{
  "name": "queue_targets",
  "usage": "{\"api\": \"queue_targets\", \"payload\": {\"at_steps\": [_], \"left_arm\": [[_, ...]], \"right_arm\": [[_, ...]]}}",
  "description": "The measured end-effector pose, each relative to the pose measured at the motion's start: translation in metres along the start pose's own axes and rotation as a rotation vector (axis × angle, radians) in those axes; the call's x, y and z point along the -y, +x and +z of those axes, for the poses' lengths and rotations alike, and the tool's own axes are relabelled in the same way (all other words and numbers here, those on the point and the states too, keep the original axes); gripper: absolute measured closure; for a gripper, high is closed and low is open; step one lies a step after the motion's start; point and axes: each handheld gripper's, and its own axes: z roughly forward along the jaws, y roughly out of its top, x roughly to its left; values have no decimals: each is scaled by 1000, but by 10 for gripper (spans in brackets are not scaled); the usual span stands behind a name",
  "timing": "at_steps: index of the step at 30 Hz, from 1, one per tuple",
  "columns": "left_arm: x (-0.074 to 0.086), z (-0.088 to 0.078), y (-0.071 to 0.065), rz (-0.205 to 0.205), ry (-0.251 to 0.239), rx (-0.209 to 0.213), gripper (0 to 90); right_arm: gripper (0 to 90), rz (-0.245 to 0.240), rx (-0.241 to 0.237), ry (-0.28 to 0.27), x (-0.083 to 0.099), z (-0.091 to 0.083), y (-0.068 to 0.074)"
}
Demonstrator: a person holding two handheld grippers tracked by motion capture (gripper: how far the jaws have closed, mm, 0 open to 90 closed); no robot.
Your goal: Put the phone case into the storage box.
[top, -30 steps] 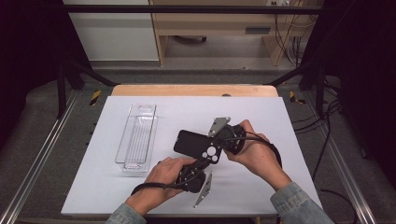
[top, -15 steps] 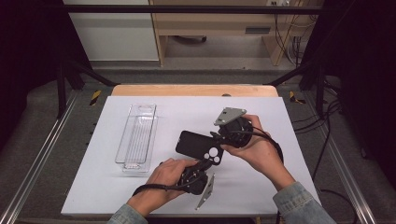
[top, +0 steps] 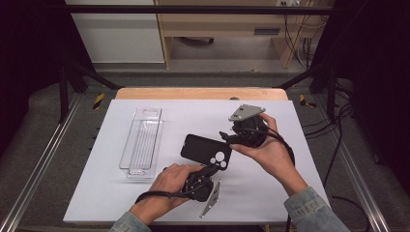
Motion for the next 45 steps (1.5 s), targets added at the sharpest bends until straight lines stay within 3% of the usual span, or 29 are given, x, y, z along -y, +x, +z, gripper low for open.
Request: {"api": "queue_targets", "payload": {"at_steps": [4, 5, 9, 15, 18, 26, 30, 33, 41, 45], "left_arm": [[1, -3, 2, 8, 7, -8, 859], [3, -8, 4, 8, 15, -23, 858], [8, -17, 9, -54, -15, -58, 858], [8, -31, 23, -152, -66, -109, 858], [9, -35, 28, -168, -68, -117, 858], [21, -31, 34, -197, -54, -123, 858], [26, -31, 42, -201, -32, -147, 858], [26, -32, 48, -197, -20, -156, 858], [33, -33, 60, -187, 12, -174, 858], [39, -35, 66, -198, 34, -184, 858]], "right_arm": [[225, 14, 13, -29, 3, -2, -3], [205, 10, 36, -53, 7, -3, -4], [191, 20, 80, -97, 17, -8, -7], [166, 86, 92, -184, 35, -16, -12], [151, 111, 104, -212, 46, -16, -10], [93, 181, 138, -233, 76, -18, -5], [79, 226, 151, -246, 93, -19, -4], [80, 278, 134, -282, 109, -18, -6], [53, 313, 140, -279, 141, -9, -3], [56, 307, 176, -304, 156, -4, 3]]}}
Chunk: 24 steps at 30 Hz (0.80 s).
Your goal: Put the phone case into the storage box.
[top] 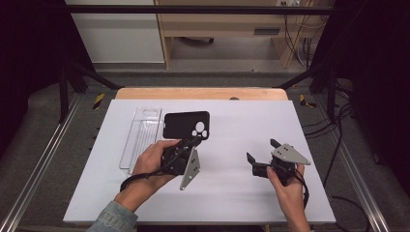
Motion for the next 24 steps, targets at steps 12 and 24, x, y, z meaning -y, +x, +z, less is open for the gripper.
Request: {"api": "queue_targets", "payload": {"at_steps": [12, 24], "left_arm": [[18, -2, 14, -70, 47, -44, 858], [36, -10, 27, -185, 65, -64, 858]], "right_arm": [[55, -71, 75, -53, 19, -4, 0], [55, -71, 73, -59, 23, -4, 3]]}}
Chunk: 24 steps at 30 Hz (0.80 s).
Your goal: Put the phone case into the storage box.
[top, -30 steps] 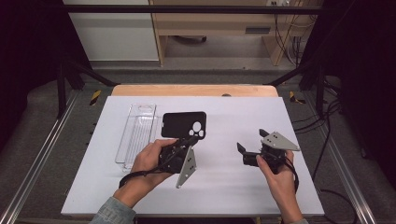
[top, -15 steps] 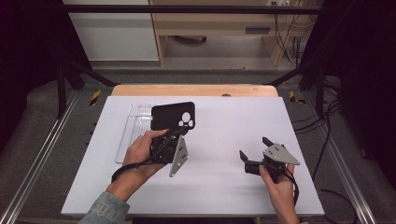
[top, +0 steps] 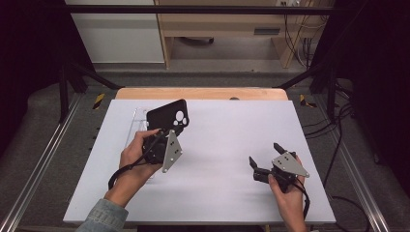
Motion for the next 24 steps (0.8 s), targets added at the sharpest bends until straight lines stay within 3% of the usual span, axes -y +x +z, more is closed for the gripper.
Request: {"api": "queue_targets", "payload": {"at_steps": [4, 13, 24], "left_arm": [[3, -2, 5, -32, -1, -8, 858], [7, -7, 12, -53, -6, -28, 858], [8, -9, 21, -110, -15, -38, 857]], "right_arm": [[55, -1, -4, -9, 0, -1, 1], [51, -2, -9, -13, 0, -2, 1], [51, 27, -10, -26, 1, -4, -2]]}}
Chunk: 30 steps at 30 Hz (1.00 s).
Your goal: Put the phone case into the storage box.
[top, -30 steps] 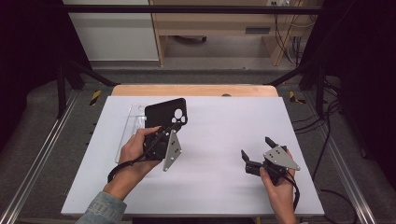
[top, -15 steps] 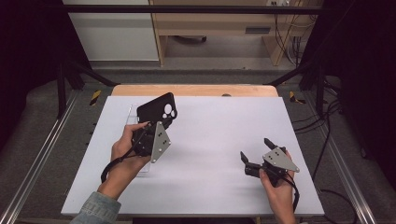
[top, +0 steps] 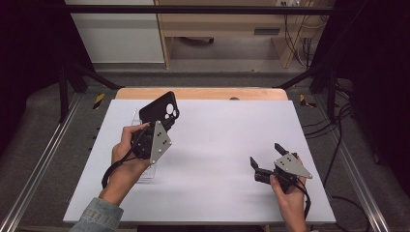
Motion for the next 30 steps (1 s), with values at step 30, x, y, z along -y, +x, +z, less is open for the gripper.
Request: {"api": "queue_targets", "payload": {"at_steps": [30], "left_arm": [[16, -2, 24, -228, -58, -45, 858]], "right_arm": [[50, 24, -6, -15, 2, -1, -3]]}}
